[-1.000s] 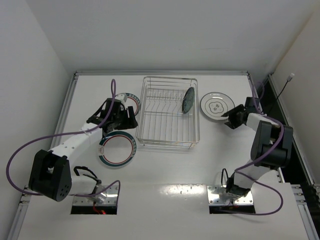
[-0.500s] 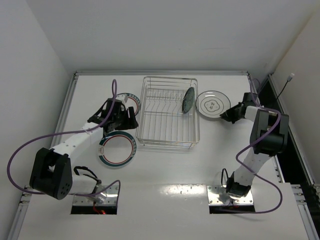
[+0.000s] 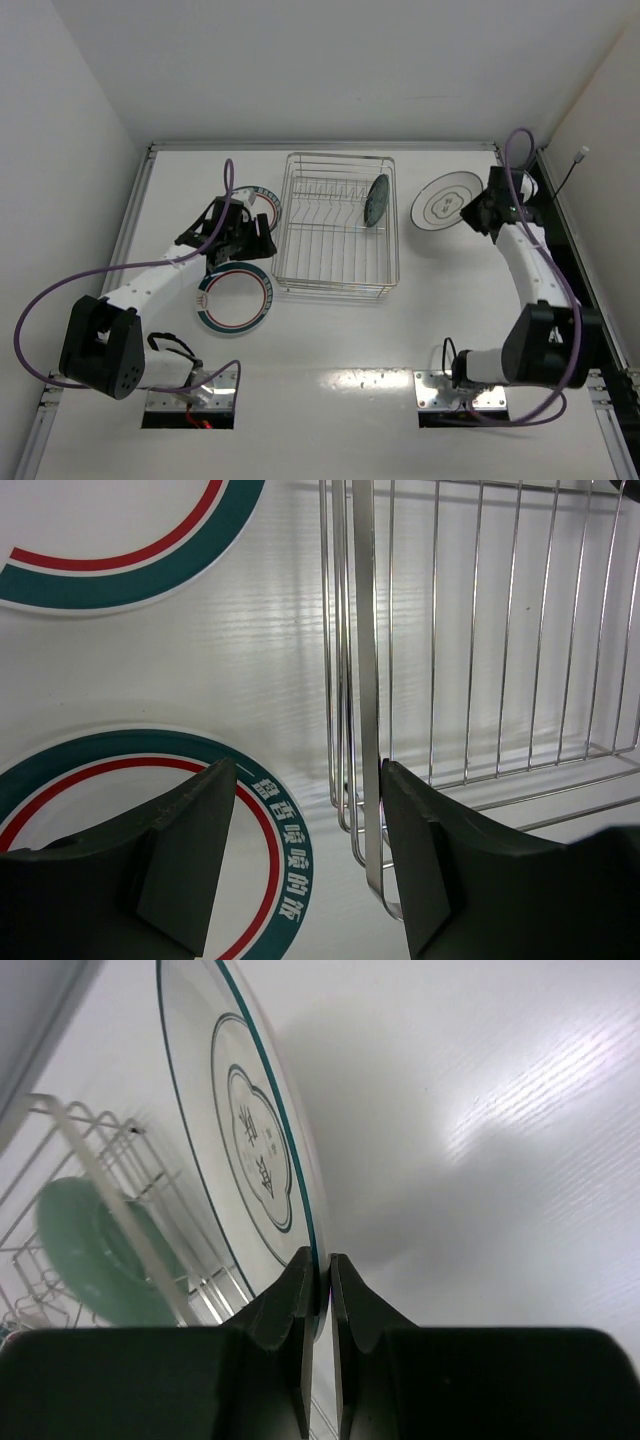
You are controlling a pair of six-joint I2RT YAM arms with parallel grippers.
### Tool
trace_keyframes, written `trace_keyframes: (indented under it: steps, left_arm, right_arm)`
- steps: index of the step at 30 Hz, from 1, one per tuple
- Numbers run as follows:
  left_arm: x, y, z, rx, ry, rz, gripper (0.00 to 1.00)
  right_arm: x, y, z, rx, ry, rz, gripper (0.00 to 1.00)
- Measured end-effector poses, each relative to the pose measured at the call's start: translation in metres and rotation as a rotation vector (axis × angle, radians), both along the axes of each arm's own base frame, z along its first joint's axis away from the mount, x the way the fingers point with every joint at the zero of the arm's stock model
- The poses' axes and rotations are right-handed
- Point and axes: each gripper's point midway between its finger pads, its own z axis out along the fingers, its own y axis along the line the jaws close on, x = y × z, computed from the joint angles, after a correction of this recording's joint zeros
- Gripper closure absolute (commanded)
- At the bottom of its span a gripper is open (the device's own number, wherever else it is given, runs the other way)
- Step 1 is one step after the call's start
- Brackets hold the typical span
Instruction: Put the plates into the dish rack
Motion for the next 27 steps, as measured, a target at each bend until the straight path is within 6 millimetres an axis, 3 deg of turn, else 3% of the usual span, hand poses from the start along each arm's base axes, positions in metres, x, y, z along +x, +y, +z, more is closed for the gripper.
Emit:
trace_keyframes:
  steps: [4, 9, 11, 13, 17, 23, 27]
  left_arm:
    - [0.000, 0.000, 0.000, 0.002, -0.001, 0.002, 0.43]
    - [0.000, 0.001, 0.000, 0.002, -0.002, 0.002, 0.43]
    - [0.000, 0.001, 0.000, 0.002, -0.002, 0.003, 0.43]
    - [0.000, 0.001, 0.001, 0.003, -0.003, 0.004, 0.43]
    - [0.000, 0.001, 0.001, 0.004, -0.003, 0.005, 0.43]
    - [0.000, 0.001, 0.001, 0.004, -0.003, 0.005, 0.43]
    - [0.001, 0.001, 0.001, 0.004, -0.004, 0.005, 0.43]
  right_arm:
    - [-0.005, 0.010, 0.070, -0.171, -0.087, 0.030, 1.00]
    - [0.006, 0.048, 0.152, -0.339, -0.217, 0.113, 1.00]
    - [0.011, 0.067, 0.178, -0.397, -0.258, 0.145, 1.00]
    - [0.018, 0.086, 0.190, -0.441, -0.274, 0.176, 1.00]
    - [0.031, 0.121, 0.177, -0.535, -0.220, 0.234, 1.00]
    - [0.037, 0.160, 0.123, -0.705, -0.052, 0.331, 1.00]
    - [0.045, 0.177, 0.118, -0.796, -0.007, 0.337, 1.00]
